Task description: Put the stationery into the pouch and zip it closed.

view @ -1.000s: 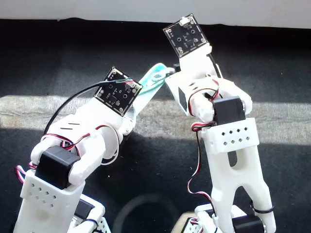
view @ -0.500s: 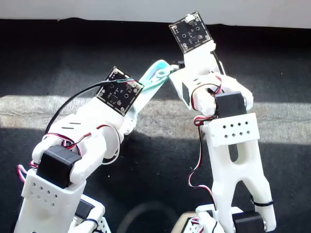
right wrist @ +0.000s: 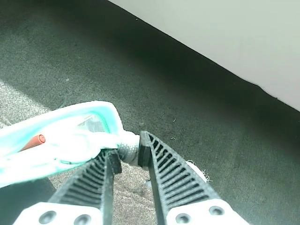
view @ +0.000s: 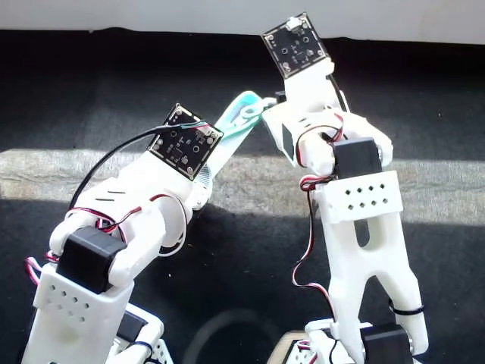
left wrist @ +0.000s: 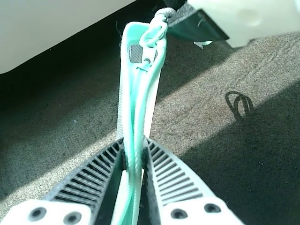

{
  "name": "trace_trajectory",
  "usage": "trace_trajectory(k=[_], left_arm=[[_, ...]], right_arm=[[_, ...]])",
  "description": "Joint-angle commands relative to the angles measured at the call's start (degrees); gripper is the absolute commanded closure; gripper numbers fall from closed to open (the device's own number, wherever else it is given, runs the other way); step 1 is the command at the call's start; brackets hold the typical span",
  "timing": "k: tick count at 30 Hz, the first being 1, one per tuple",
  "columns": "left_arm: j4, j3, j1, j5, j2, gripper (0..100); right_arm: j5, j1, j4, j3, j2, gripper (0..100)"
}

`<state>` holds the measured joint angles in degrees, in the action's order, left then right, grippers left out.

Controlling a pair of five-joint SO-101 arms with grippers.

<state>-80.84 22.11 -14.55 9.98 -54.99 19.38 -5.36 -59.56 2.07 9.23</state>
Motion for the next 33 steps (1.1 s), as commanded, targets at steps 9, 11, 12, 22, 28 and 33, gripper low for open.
trace_trajectory(k=[9,11,12,22,28,33], left_arm=[[2.29,0.31,4.09,-0.26,-3.65,99],[2.11,0.48,4.09,-0.26,-3.56,99],[2.29,1.19,4.09,-0.26,-3.65,99],[2.20,5.93,4.09,-0.18,-3.65,98],[2.02,5.85,4.44,-0.18,-3.74,88],[4.22,5.93,4.18,-0.26,-5.67,87]], right_arm=[[-0.09,2.68,-8.40,-1.36,10.51,99.3],[-1.67,0.31,-8.40,-1.01,10.95,99.3],[-2.90,-0.57,-8.04,-1.01,10.59,99.3],[-7.74,-11.21,-4.88,2.24,10.33,99.3],[-9.23,-13.93,-5.41,2.42,10.95,99.3],[-9.23,-15.69,-8.22,2.07,10.95,99.3]])
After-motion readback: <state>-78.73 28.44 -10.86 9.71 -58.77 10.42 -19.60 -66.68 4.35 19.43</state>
